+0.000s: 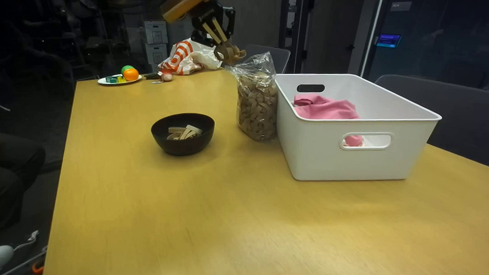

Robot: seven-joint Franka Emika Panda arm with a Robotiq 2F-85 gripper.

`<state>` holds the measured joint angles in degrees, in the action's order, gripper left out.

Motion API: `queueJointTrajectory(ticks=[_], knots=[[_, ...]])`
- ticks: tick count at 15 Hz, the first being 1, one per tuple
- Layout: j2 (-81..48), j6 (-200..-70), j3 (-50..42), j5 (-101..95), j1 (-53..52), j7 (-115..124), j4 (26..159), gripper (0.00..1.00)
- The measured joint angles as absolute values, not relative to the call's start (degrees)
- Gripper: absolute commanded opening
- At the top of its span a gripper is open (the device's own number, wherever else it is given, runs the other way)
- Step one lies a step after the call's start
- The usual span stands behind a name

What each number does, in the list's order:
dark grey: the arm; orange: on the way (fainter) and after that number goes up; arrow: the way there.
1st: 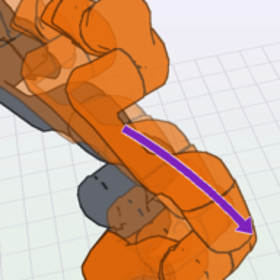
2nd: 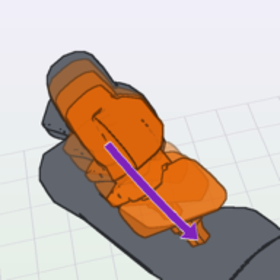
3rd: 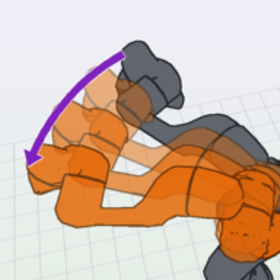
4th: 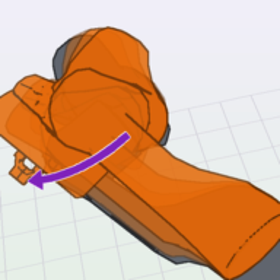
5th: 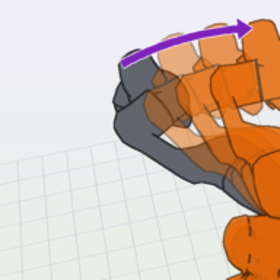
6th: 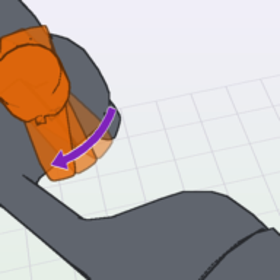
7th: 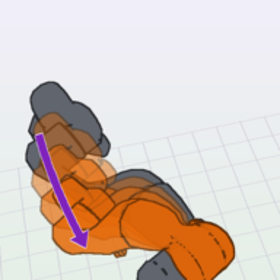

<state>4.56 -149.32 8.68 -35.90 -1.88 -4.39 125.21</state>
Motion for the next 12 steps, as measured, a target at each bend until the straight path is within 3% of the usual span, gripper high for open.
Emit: queueJointTrajectory(ticks=[12], knots=[[-2.77,-146.27,7.29,-46.50,-2.60,0.16,119.87,0.08]])
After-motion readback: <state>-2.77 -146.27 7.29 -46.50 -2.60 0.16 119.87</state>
